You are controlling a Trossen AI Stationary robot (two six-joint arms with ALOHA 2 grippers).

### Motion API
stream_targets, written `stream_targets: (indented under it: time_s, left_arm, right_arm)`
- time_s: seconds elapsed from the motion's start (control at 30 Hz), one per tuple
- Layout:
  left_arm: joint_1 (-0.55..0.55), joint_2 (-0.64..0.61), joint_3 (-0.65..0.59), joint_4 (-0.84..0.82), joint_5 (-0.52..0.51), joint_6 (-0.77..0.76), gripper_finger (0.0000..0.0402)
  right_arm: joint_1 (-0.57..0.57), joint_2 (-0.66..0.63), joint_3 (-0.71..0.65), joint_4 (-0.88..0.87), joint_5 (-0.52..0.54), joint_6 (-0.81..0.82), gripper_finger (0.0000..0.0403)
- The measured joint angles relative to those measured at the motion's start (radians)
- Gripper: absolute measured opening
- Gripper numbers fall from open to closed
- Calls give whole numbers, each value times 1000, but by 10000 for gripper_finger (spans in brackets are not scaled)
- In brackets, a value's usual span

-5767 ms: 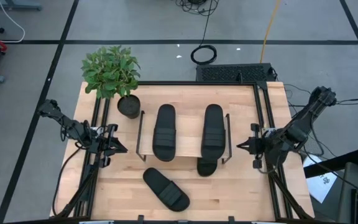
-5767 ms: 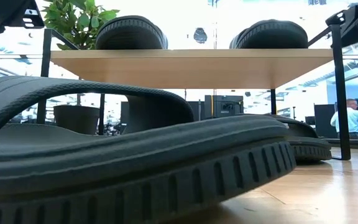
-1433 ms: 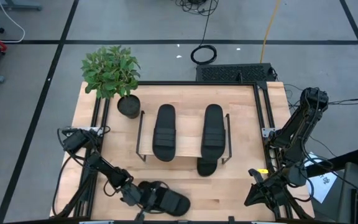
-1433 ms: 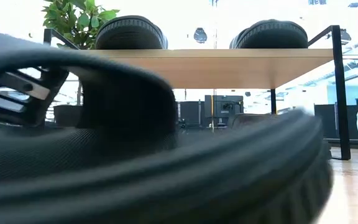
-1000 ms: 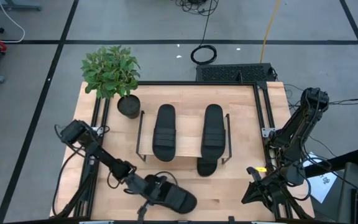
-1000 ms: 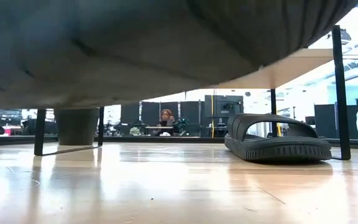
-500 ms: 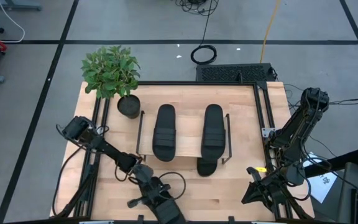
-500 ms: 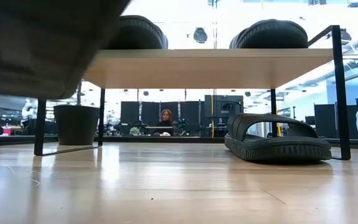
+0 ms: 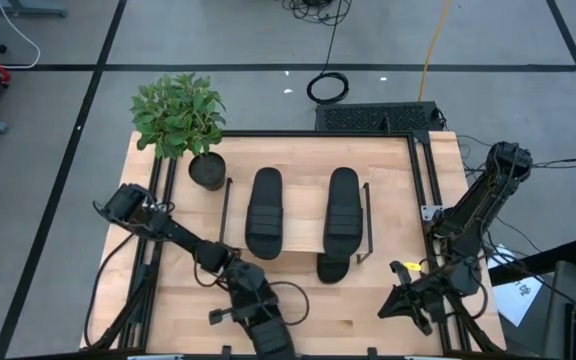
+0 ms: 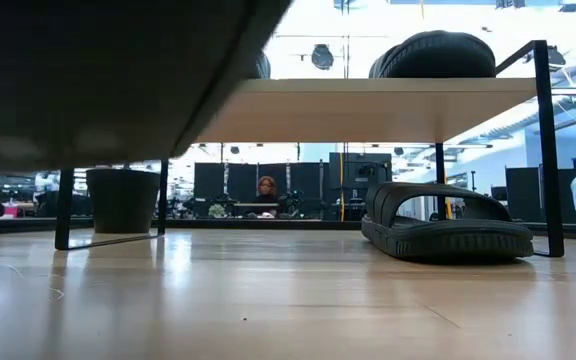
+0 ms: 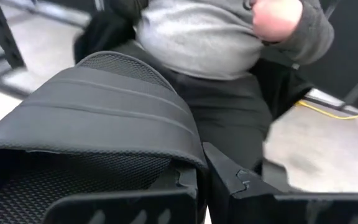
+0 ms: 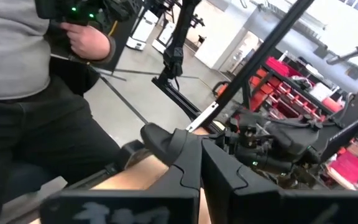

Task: Pick and place slides into the shelf
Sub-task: Put the black slipper under the shelf

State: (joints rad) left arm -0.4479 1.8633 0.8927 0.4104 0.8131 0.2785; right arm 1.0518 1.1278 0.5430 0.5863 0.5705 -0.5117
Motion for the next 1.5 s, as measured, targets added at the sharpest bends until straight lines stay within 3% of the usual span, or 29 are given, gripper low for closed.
stream_targets:
  time_s: [0.37, 0.67, 0.73, 0.8, 0.97, 1.17, 1.5]
  left_arm:
    - [151, 0, -1, -152, 194, 80, 0]
    - [138, 1, -1, -161, 271, 166, 0]
    - [151, 1, -1, -193, 229, 194, 0]
    - [158, 2, -1, -201, 110, 192, 0]
    - [139, 3, -1, -171, -50, 61, 27]
    - [93, 3, -1, -168, -135, -41, 109]
    - [37, -55, 0, -172, -430, -98, 244]
  right_arm:
    - [-33, 0, 0, 0, 0, -12, 0]
    - [-71, 0, 0, -1, 0, -50, 0]
    - [-79, 0, 0, 0, 0, -36, 0]
    - [-84, 0, 0, -1, 0, -27, 0]
    - [-85, 0, 0, -1, 0, -25, 0]
    - [-85, 0, 0, -1, 0, -17, 0]
    - [-84, 0, -1, -1, 0, 10, 0]
